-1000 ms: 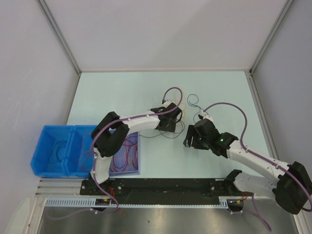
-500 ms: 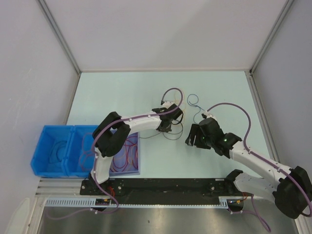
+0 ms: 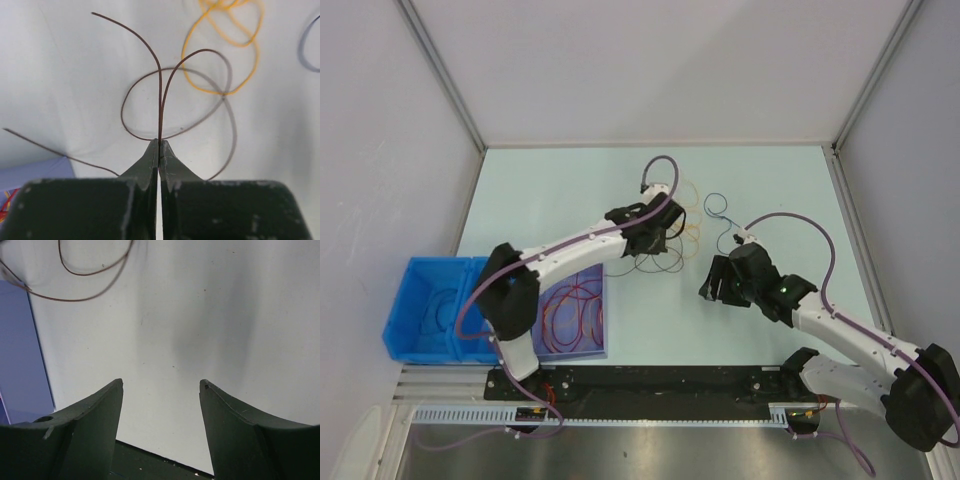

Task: Untangle the cables

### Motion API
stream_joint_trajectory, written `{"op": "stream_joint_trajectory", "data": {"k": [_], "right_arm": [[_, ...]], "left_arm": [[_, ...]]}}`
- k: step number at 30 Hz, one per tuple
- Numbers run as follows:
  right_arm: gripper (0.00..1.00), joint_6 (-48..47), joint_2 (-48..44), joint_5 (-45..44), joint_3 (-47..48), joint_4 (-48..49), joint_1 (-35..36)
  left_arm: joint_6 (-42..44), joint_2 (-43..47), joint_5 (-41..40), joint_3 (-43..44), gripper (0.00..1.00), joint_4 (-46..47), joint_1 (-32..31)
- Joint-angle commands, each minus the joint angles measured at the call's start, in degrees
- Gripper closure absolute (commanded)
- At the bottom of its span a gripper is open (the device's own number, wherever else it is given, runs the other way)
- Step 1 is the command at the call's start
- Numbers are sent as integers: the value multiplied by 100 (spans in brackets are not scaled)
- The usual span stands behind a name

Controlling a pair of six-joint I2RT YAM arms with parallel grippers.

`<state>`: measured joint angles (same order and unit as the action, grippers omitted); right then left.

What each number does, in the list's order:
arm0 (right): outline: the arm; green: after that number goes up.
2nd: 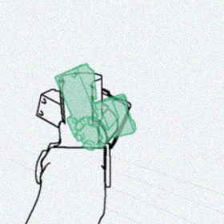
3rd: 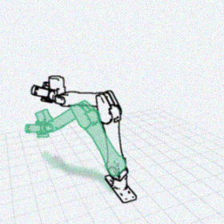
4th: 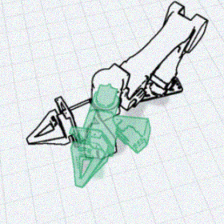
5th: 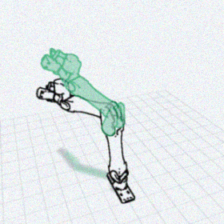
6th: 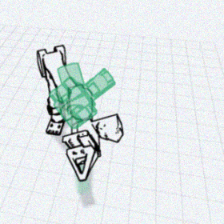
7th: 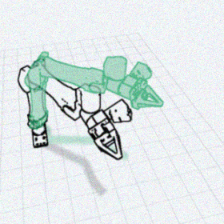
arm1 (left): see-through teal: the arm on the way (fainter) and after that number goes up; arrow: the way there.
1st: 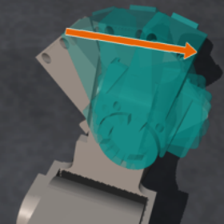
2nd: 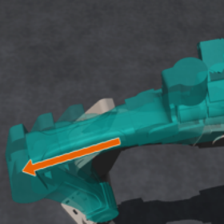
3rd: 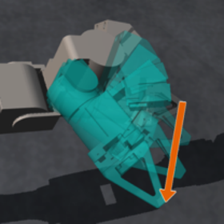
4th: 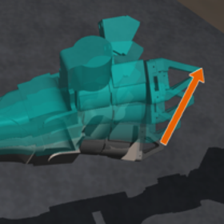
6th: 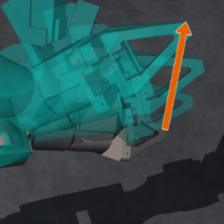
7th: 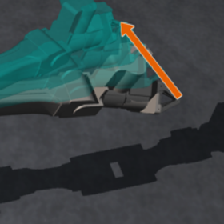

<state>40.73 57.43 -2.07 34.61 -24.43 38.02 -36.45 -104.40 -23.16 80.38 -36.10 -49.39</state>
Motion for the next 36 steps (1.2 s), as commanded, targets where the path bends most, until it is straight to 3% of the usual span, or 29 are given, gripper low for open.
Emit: {"op": "stream_joint_trajectory", "data": {"k": [1, 6, 10, 13, 16, 22, 30, 36], "right_arm": [[34, 93, -153, 22, -7, 219, 21], [34, 93, -250, 4, 2, 210, 56], [35, 93, -311, -31, -7, 201, 109], [35, 110, -417, -311, -7, 166, 267], [35, 154, -452, -426, -16, 140, 399], [35, 190, -487, -549, -7, 34, 505], [35, 110, -768, -593, -7, 96, 540], [18, -180, -1181, 143, -7, 1079, 593]], "left_arm": [[252, 954, 4, 531, 100, -318, 113], [655, 1501, -13, 1250, 100, -748, 210], [1051, 1721, -127, 2724, 100, -1346, 219], [1140, 1730, -268, 3193, 100, -1760, 219], [1105, 1914, -391, 2566, 100, -1682, 263], [859, 2494, 118, 1306, 100, -1084, 386], [1482, 2627, 118, 2383, 100, -1233, 509], [1641, 2372, 171, 3159, 100, -1672, 544]]}}
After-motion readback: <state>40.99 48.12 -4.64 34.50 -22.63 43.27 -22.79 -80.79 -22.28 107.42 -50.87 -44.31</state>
